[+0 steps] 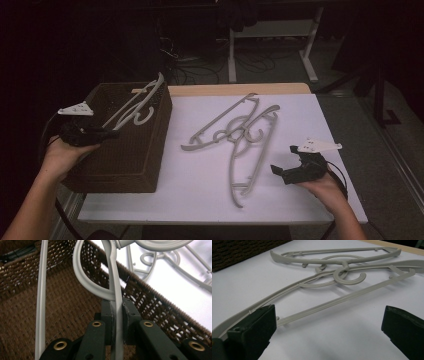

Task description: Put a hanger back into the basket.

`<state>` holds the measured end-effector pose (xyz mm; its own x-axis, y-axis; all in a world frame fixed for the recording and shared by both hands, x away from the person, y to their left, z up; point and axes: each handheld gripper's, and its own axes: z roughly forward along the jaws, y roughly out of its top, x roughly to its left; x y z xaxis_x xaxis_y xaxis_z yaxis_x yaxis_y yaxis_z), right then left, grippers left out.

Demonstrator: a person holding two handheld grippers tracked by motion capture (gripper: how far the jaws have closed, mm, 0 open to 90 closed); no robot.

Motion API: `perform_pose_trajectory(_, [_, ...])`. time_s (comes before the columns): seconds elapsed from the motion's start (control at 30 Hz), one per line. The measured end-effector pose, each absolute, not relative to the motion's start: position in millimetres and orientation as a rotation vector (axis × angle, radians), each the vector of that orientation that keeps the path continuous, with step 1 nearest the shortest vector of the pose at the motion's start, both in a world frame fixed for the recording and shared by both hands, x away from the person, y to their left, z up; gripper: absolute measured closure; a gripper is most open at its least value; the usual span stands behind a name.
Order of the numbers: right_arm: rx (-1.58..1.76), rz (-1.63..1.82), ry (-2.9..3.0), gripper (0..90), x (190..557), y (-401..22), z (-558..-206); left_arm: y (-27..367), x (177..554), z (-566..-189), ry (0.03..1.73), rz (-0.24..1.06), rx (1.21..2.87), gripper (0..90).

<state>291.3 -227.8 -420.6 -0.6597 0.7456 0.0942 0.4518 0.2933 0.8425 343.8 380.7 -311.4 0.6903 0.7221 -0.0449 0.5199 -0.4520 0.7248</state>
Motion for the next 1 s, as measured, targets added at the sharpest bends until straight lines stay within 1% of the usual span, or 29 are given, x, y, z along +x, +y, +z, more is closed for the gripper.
perform_pose_trajectory(0.3, [1.088,1.3,2.25,0.0,292,-228,-421,388,343,-321,0.965,0.302,2.169,81.7])
perform_pose_trajectory(0.4, [1.086,1.299,2.249,0.0,291,-228,-421,388,342,-324,0.972,0.286,2.201,81.7])
perform_pose_trajectory(0.57, [1.087,1.297,2.249,0.0,292,-228,-421,388,346,-330,0.981,0.303,2.208,81.4])
perform_pose_trajectory(0.63, [1.087,1.297,2.25,0.0,292,-228,-421,390,350,-334,0.983,0.267,2.205,81.1])
perform_pose_trajectory(0.7, [1.088,1.297,2.249,0.0,292,-228,-421,392,352,-337,0.985,0.261,2.218,80.2])
perform_pose_trajectory(0.77, [1.09,1.298,2.247,0.0,292,-228,-421,395,352,-340,0.999,0.275,2.223,75.0])
perform_pose_trajectory(0.93, [1.09,1.298,2.246,0.0,292,-228,-421,403,352,-345,1.03,0.274,2.216,74.7])
perform_pose_trajectory(0.97, [1.089,1.296,2.249,0.0,292,-228,-421,408,352,-344,1.042,0.296,2.183,68.9])
perform_pose_trajectory(1.0, [1.089,1.297,2.248,0.0,293,-228,-421,409,352,-343,1.043,0.308,2.175,65.2])
